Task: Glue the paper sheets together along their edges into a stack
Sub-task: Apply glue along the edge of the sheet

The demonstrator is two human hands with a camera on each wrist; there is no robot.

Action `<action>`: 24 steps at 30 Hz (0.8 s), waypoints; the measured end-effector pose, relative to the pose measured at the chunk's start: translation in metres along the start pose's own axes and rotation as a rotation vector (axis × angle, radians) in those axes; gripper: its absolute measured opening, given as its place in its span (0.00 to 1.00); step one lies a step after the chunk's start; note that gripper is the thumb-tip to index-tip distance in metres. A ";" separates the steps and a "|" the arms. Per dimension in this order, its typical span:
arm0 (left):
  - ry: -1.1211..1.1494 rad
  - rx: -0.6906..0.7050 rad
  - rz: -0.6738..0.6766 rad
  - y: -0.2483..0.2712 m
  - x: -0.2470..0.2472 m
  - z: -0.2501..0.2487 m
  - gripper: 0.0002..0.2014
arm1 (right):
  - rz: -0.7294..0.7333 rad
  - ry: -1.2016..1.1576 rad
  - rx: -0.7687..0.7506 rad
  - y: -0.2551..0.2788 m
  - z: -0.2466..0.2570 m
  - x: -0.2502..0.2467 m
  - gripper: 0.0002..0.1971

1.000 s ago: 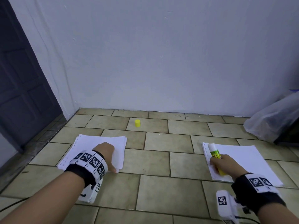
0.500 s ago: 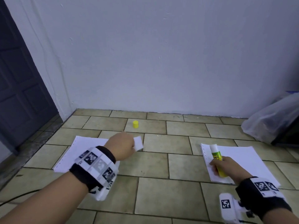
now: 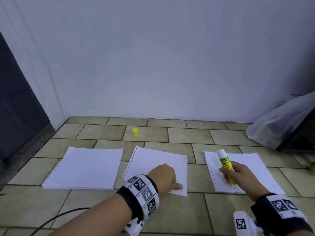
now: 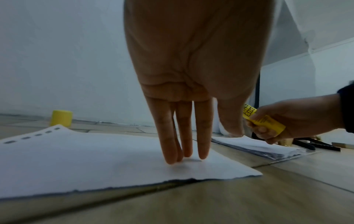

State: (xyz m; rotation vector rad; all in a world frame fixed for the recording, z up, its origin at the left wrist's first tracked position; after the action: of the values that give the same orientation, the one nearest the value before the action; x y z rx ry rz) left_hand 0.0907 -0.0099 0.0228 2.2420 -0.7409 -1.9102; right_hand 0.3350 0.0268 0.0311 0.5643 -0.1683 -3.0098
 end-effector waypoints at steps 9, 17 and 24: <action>-0.267 0.080 -0.002 -0.002 -0.011 0.013 0.25 | 0.111 0.146 -0.063 -0.002 0.046 0.007 0.13; -0.361 0.047 0.075 -0.024 -0.019 0.024 0.33 | 0.068 0.197 -0.141 -0.034 0.094 0.037 0.13; -0.351 0.087 0.127 -0.027 -0.033 0.040 0.38 | 0.052 0.094 -0.153 -0.064 0.088 0.081 0.08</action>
State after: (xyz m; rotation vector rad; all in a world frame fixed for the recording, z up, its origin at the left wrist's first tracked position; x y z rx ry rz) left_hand 0.0577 0.0365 0.0337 1.8687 -0.9999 -2.2737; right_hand 0.2245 0.0912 0.0763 0.6726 0.0524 -2.9057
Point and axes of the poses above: each hand's wrist, its own y-axis away from the middle knuckle, its own x-axis out of the palm, z = x × y, the point moved 4 cm from there along -y, towards the middle knuckle, and after that the axes turned 11 degrees about -y, right-handed, at the moved point
